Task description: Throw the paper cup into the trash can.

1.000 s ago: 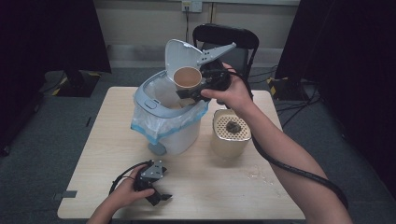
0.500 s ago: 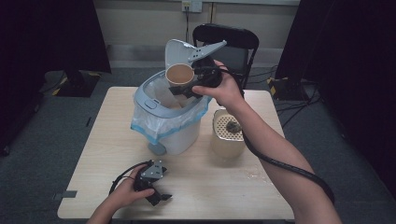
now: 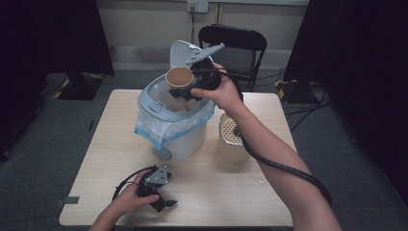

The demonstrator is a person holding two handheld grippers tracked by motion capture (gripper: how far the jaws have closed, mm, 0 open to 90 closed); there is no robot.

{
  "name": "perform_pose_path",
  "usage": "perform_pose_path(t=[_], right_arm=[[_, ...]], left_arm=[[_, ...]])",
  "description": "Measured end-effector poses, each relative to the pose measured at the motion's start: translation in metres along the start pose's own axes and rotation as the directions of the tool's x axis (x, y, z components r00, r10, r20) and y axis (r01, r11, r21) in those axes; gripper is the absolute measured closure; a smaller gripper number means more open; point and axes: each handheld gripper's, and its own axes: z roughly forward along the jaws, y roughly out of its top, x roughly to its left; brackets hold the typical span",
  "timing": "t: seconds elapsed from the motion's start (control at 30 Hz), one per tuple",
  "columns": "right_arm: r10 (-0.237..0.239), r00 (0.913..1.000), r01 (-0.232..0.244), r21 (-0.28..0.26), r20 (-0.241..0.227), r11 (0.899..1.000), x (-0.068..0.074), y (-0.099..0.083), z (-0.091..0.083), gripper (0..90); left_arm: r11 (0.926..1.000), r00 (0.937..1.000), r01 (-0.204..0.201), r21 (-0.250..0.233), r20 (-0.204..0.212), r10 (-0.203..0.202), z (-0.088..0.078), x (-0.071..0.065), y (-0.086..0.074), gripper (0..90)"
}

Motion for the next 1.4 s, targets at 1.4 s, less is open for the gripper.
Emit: perform_pose_path(t=[1.4], right_arm=[[0.073,0.9969,-0.073,-0.007,0.031,0.997,-0.013,-0.006,0.021,14.7]], left_arm=[[1.0000,1.0000,0.000,0.000,0.000,0.000,0.000,0.000,0.000,0.0]])
